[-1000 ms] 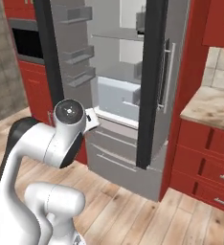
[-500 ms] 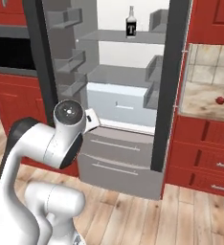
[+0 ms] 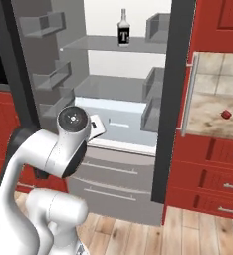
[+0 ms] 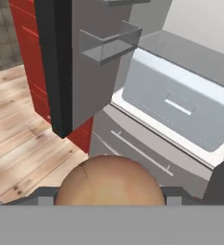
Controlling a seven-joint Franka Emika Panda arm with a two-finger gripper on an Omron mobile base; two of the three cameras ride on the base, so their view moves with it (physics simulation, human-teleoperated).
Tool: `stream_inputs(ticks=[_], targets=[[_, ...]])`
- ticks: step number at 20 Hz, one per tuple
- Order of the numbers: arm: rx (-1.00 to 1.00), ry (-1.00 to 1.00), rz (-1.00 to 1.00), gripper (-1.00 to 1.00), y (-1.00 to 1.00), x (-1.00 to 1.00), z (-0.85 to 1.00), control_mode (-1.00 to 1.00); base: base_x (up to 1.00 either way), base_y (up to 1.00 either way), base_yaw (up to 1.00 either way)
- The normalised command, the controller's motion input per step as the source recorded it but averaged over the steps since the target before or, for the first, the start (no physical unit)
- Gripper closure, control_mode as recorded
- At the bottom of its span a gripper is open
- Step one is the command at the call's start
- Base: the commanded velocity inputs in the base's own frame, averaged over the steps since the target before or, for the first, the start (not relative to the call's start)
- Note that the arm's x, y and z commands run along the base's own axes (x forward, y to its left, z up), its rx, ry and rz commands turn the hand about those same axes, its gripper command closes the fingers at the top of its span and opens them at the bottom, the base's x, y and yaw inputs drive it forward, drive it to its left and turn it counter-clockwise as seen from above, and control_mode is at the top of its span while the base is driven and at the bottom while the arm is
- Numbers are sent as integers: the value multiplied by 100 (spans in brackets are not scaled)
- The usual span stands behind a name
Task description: Place the liquor on the top shelf of the fridge to keep it out of children's reach, and place the peach and bell pepper on lower shelves for easy access.
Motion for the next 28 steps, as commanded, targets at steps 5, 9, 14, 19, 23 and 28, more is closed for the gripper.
stream_inputs(ticks=[5,9,14,19,23,28], targets=[[0,0,0,100,0,0,0,100,66,2,-9],[0,0,0,100,0,0,0,100,71,3,-8],[0,0,0,100,0,0,0,100,71,16,-10],[0,0,0,100,0,0,0,100,69,34,-10],[0,0,0,100,0,0,0,100,66,55,-11],[-9,0,-11,100,40,66,-8,-100,0,0,0]])
